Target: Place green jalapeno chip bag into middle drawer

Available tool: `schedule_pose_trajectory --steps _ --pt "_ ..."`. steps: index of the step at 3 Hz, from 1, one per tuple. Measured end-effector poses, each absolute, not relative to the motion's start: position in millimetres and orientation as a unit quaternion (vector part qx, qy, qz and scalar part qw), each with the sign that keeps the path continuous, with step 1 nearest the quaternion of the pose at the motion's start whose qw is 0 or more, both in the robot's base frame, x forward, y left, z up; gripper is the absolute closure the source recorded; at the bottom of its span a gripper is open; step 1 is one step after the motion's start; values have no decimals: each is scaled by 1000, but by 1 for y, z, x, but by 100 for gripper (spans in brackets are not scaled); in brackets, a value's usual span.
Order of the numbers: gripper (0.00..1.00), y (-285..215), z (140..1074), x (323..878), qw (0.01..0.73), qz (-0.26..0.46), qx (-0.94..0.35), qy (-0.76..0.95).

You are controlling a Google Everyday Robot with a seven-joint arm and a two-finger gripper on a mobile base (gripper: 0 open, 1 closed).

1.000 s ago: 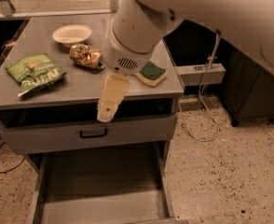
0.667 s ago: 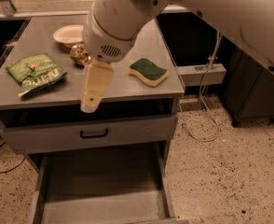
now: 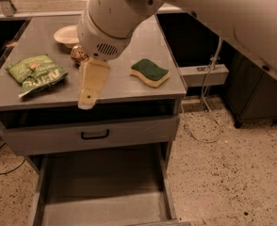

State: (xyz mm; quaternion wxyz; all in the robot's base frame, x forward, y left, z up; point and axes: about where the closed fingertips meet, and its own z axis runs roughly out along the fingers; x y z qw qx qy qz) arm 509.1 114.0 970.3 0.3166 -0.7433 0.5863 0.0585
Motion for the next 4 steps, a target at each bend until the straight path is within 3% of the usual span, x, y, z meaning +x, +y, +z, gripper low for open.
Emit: schedule_pose_trajectory --steps 2,4 --pt "0 166 979 570 329 27 -770 546" --pt "0 192 978 587 335 22 -782 525"
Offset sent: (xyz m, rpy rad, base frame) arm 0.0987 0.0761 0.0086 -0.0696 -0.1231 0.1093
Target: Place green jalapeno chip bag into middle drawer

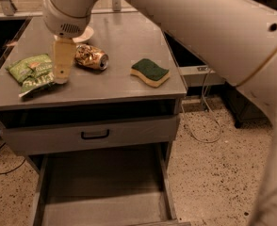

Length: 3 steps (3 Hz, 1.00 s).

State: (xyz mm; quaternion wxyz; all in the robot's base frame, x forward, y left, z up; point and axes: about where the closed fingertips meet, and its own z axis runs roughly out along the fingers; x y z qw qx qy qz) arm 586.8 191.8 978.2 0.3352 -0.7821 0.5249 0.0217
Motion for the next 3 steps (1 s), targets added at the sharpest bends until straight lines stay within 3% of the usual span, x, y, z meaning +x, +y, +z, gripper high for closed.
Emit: schedule_pose_trajectory --steps 2,3 --pt "0 243 957 632 321 42 -812 486" --pt "0 243 957 632 321 42 -812 486"
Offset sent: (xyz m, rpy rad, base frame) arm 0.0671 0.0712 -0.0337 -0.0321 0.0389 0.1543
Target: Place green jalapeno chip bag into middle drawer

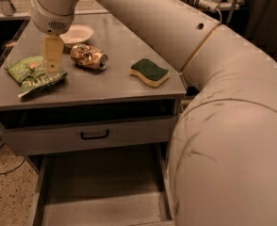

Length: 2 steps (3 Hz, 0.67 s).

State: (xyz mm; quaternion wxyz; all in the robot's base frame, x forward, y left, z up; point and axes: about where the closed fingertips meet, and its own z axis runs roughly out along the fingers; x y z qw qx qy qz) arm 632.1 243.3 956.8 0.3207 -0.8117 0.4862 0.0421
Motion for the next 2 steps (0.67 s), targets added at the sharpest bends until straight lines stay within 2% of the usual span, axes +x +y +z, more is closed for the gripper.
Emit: schedule_pose_trajectory --steps 2 --pt "0 279 921 657 306 59 -826 471"
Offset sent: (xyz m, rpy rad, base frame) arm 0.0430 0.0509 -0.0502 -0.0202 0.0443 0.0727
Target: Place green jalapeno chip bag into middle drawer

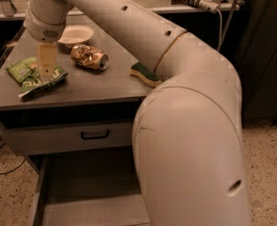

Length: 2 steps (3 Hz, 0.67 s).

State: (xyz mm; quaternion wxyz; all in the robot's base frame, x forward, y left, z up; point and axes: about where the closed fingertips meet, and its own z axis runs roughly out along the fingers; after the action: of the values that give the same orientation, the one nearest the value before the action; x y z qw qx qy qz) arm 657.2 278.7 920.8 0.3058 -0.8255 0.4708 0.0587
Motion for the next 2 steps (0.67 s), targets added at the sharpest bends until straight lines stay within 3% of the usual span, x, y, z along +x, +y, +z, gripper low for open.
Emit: schedule_pose_trajectory --steps 2 --pt "0 298 893 665 287 75 -835 463"
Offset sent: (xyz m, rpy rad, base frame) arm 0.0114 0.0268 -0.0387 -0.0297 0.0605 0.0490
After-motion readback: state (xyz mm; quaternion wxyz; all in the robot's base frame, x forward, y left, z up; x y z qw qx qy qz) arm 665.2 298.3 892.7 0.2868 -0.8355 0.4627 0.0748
